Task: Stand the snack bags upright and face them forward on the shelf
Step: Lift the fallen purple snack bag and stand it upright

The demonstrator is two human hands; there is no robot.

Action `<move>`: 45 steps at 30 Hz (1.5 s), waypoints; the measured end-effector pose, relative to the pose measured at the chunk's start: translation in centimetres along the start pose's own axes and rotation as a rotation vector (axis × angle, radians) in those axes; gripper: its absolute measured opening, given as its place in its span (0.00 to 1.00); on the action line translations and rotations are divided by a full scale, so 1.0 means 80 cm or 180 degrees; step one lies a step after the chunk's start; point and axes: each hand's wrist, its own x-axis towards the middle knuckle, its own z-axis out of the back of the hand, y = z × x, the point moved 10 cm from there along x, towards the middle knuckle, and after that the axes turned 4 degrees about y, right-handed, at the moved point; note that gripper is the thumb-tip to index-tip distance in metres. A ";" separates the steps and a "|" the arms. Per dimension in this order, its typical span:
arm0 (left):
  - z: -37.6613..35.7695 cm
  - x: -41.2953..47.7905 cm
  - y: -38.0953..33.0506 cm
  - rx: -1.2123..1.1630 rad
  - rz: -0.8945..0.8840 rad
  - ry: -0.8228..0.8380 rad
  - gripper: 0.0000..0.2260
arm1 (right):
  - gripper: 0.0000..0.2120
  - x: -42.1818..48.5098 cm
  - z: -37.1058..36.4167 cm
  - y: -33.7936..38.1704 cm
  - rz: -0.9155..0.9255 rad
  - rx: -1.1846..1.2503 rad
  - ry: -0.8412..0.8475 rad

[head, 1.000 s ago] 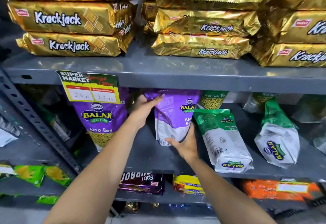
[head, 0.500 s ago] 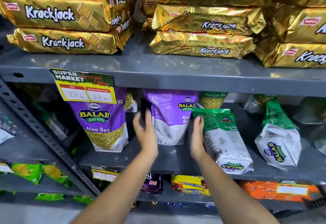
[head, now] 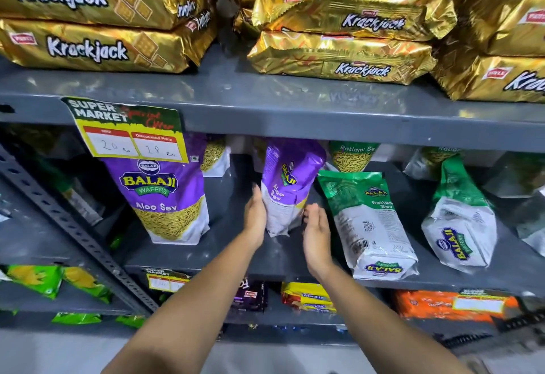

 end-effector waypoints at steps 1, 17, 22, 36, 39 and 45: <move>0.005 0.001 0.002 0.0024 -0.0029 -0.0083 0.27 | 0.15 0.009 0.005 0.005 0.0004 0.0032 -0.0072; -0.012 -0.020 0.033 0.1304 -0.1190 0.0661 0.60 | 0.13 0.011 -0.024 0.013 -0.0381 0.0417 0.0119; 0.013 0.020 0.026 0.1181 -0.0908 0.0711 0.50 | 0.10 -0.004 -0.008 0.044 -0.0122 -0.0183 0.0200; 0.003 0.024 -0.001 0.1977 -0.0879 0.1602 0.56 | 0.05 0.056 0.041 0.220 0.0920 0.0712 0.0358; 0.008 0.019 -0.002 0.2152 -0.0899 0.1674 0.56 | 0.06 0.049 0.045 0.216 0.0917 0.0643 0.0404; 0.019 0.023 0.004 0.2414 -0.0818 0.1747 0.54 | 0.10 0.030 0.044 0.216 0.0978 0.0627 0.0403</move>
